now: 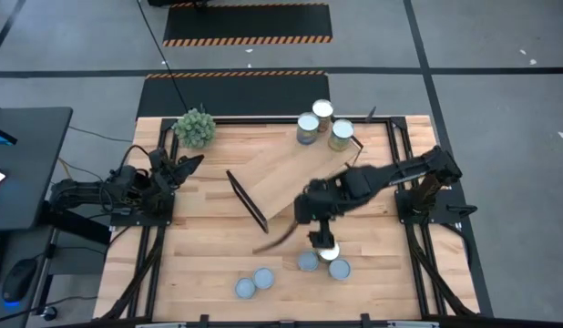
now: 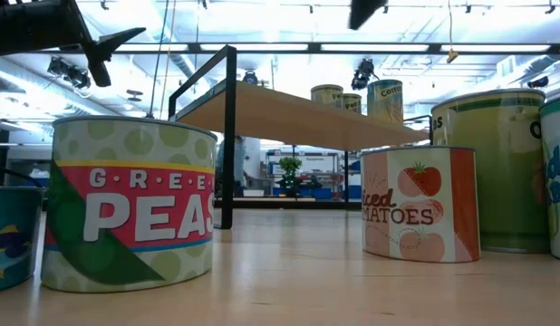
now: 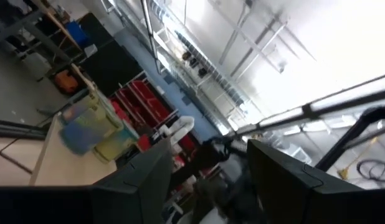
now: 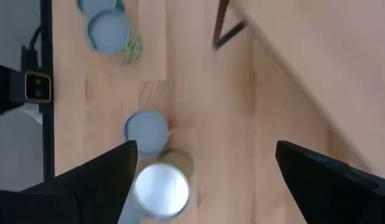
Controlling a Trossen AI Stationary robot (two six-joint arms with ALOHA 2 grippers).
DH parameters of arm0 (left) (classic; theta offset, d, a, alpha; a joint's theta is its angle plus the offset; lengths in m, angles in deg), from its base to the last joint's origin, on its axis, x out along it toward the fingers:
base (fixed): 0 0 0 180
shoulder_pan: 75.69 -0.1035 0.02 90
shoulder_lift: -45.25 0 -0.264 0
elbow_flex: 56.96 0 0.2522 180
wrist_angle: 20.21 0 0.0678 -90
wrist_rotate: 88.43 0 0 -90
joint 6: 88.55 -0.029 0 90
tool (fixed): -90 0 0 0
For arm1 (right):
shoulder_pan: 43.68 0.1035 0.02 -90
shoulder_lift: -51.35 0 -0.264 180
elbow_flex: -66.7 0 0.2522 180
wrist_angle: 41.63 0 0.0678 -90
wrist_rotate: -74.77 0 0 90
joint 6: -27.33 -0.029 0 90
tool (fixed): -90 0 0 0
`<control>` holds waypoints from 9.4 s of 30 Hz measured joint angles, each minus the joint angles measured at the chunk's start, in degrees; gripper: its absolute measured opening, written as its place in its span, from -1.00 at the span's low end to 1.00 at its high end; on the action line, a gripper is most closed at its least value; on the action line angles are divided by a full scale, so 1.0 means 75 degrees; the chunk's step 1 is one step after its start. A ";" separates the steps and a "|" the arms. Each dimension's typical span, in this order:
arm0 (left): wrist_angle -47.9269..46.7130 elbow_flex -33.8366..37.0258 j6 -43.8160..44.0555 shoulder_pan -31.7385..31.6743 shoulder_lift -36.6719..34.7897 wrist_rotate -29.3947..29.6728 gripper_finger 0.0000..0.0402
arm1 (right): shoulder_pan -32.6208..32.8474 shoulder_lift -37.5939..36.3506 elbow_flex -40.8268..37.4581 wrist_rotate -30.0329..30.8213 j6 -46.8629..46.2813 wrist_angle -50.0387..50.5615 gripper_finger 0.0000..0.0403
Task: Pick and place cans onto a shelf
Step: Put the canned oranges on the shelf
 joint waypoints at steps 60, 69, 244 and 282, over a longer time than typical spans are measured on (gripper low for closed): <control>-0.1869 0.0003 -0.2450 0.0000 -0.0003 -0.0731 0.07 | 0.0013 0.0004 -0.2332 0.0974 -0.2181 -0.1500 0.86; -0.1768 0.0003 -0.0615 0.0000 -0.0003 -0.0758 0.07 | 0.0295 0.0004 -0.2332 0.0412 -0.2000 -0.1853 0.86; -0.1880 0.0000 0.1117 0.0000 -0.0003 -0.1226 0.07 | -0.3526 -0.0765 -0.0001 0.3208 0.0082 0.0641 0.80; -0.1875 0.0000 0.1122 0.0000 -0.0003 -0.1226 0.07 | -0.2727 -0.0765 0.1311 0.3246 0.0000 0.0304 0.80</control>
